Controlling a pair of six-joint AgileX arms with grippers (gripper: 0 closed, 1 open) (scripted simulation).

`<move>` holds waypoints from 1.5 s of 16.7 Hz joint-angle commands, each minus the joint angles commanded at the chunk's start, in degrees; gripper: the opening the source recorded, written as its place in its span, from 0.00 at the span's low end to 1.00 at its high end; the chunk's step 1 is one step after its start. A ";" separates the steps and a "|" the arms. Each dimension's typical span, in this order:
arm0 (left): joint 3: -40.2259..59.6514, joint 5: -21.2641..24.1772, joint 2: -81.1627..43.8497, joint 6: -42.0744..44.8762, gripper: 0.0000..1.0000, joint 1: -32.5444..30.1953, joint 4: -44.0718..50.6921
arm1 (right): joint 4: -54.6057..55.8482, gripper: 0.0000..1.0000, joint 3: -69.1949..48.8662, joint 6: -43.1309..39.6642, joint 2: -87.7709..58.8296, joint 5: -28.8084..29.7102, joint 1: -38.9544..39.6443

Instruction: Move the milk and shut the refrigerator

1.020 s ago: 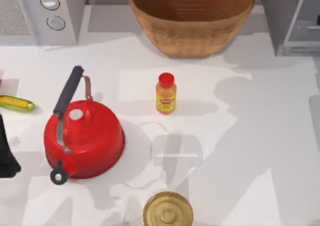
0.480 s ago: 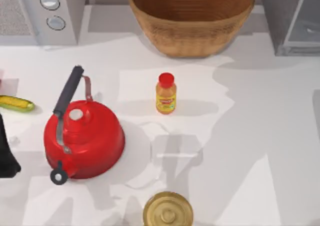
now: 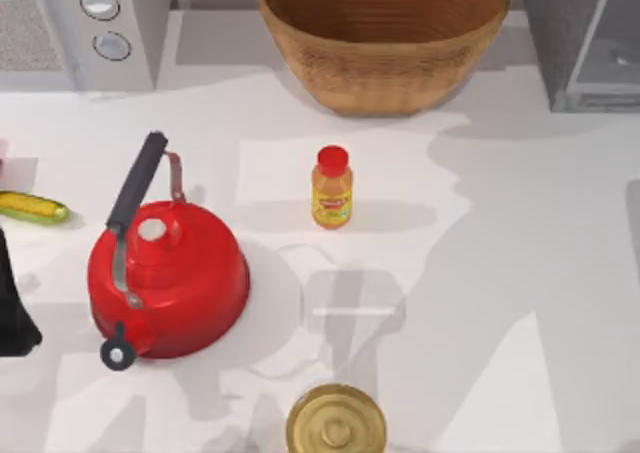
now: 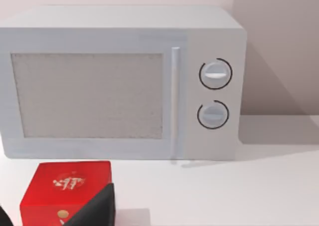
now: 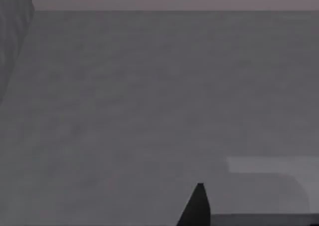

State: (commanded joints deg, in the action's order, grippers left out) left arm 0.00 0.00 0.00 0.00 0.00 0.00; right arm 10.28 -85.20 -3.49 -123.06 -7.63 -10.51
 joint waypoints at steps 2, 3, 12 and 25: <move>0.00 0.00 0.00 0.00 1.00 0.00 0.00 | 0.00 0.30 0.00 0.00 0.00 0.00 0.00; 0.00 0.00 0.00 0.00 1.00 0.00 0.00 | 0.00 0.38 0.00 0.00 0.00 0.00 0.00; 0.00 0.00 0.00 0.00 1.00 0.00 0.00 | 0.00 1.00 0.00 0.00 0.00 0.00 0.00; 0.00 0.00 0.00 0.00 1.00 0.00 0.00 | -0.61 1.00 4.21 0.23 5.80 0.40 0.64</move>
State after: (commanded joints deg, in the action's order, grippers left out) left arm 0.00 0.00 0.00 0.00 0.00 0.00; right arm 9.66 -80.99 -3.25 -117.26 -7.22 -9.87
